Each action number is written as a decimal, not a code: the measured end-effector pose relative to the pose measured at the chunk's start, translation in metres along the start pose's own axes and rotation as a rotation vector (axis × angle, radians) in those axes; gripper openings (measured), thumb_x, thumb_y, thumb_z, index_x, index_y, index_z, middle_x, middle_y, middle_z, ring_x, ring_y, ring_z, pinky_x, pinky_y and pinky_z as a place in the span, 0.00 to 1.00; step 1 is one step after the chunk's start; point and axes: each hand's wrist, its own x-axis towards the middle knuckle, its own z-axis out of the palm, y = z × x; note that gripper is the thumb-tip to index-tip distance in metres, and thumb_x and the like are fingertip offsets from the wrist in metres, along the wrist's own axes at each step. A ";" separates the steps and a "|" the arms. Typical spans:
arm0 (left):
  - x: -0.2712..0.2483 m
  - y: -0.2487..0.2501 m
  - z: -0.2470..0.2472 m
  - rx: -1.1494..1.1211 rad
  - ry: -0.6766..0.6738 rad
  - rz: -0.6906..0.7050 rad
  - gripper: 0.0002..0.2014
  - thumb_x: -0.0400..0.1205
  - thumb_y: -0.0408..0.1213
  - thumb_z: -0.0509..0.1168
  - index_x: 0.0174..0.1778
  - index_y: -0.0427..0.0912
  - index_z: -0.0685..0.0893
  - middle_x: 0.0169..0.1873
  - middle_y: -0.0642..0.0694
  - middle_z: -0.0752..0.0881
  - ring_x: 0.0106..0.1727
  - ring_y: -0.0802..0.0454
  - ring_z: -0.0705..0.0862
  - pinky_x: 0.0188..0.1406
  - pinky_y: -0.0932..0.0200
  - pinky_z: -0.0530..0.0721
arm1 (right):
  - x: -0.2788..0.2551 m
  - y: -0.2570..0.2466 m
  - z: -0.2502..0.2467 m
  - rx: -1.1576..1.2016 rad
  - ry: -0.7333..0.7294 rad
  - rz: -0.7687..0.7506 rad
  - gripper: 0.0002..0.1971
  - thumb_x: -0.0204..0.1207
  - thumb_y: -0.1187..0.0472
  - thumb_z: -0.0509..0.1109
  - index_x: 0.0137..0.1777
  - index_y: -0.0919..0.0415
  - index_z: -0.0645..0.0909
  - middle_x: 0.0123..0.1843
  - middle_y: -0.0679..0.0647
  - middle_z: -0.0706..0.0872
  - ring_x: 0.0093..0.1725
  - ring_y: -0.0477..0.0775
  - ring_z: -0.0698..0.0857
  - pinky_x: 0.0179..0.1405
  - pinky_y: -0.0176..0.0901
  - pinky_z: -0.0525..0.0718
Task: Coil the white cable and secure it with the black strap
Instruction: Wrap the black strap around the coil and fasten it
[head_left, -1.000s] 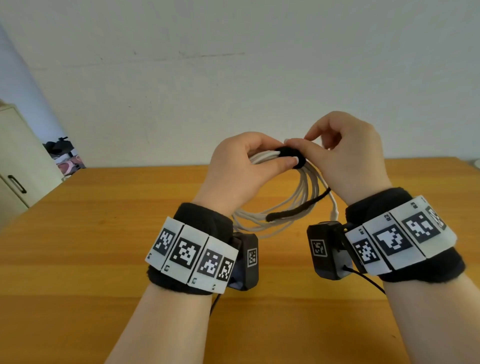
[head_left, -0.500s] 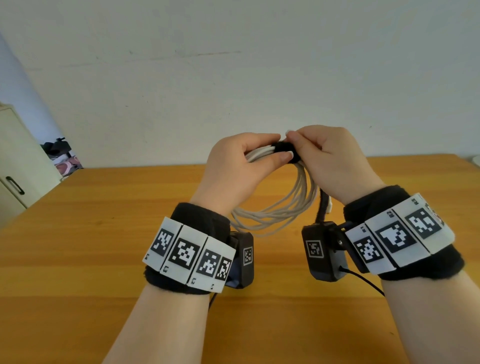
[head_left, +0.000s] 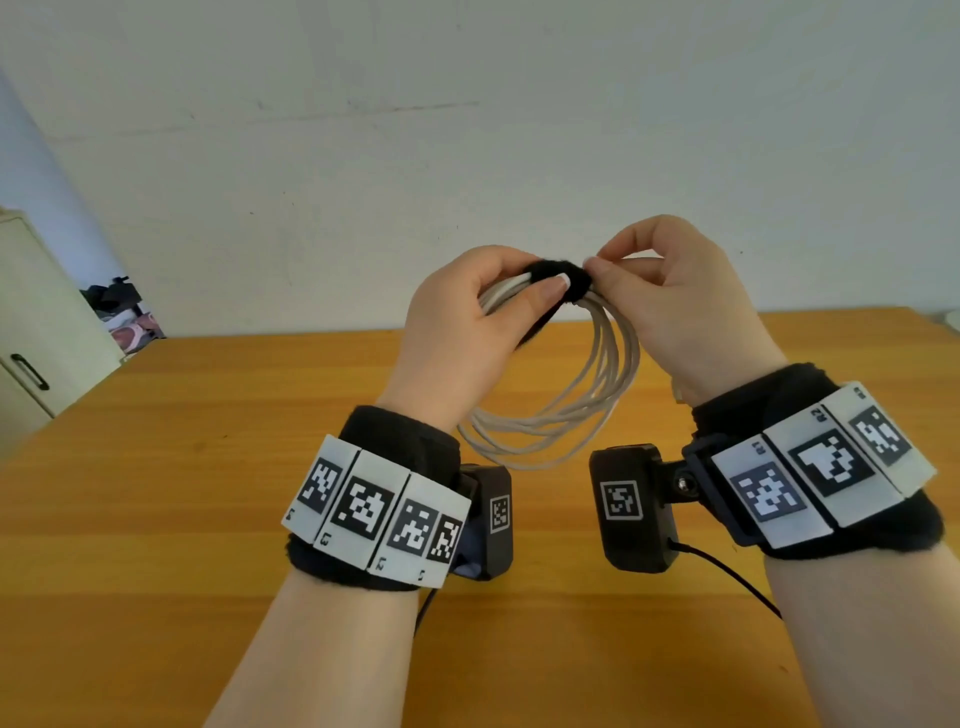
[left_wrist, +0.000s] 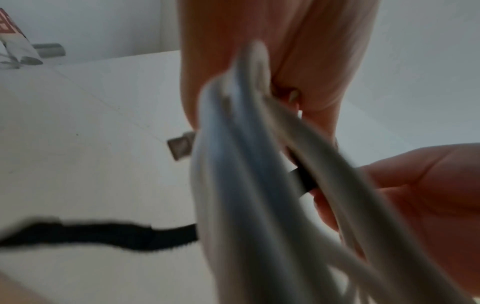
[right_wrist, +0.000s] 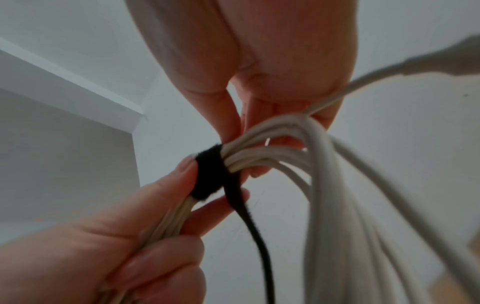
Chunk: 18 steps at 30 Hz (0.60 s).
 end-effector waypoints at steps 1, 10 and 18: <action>0.000 -0.001 0.000 0.002 0.004 -0.004 0.10 0.79 0.45 0.68 0.53 0.47 0.86 0.44 0.62 0.85 0.48 0.69 0.82 0.44 0.82 0.75 | 0.000 0.000 0.000 0.001 0.011 -0.001 0.07 0.77 0.58 0.69 0.50 0.59 0.77 0.37 0.47 0.88 0.29 0.34 0.84 0.27 0.19 0.77; 0.001 -0.007 0.000 -0.021 0.111 -0.042 0.10 0.80 0.41 0.66 0.55 0.48 0.88 0.40 0.67 0.83 0.45 0.73 0.81 0.43 0.85 0.73 | -0.008 -0.014 0.002 -0.197 -0.020 -0.079 0.10 0.71 0.50 0.73 0.42 0.56 0.85 0.36 0.48 0.89 0.38 0.46 0.87 0.36 0.38 0.83; 0.003 -0.006 0.001 -0.033 0.078 -0.030 0.13 0.84 0.39 0.61 0.60 0.46 0.87 0.32 0.63 0.84 0.33 0.75 0.79 0.33 0.83 0.72 | -0.013 -0.011 0.021 -0.097 -0.090 -0.006 0.09 0.76 0.64 0.68 0.51 0.57 0.70 0.43 0.55 0.86 0.43 0.49 0.87 0.42 0.39 0.84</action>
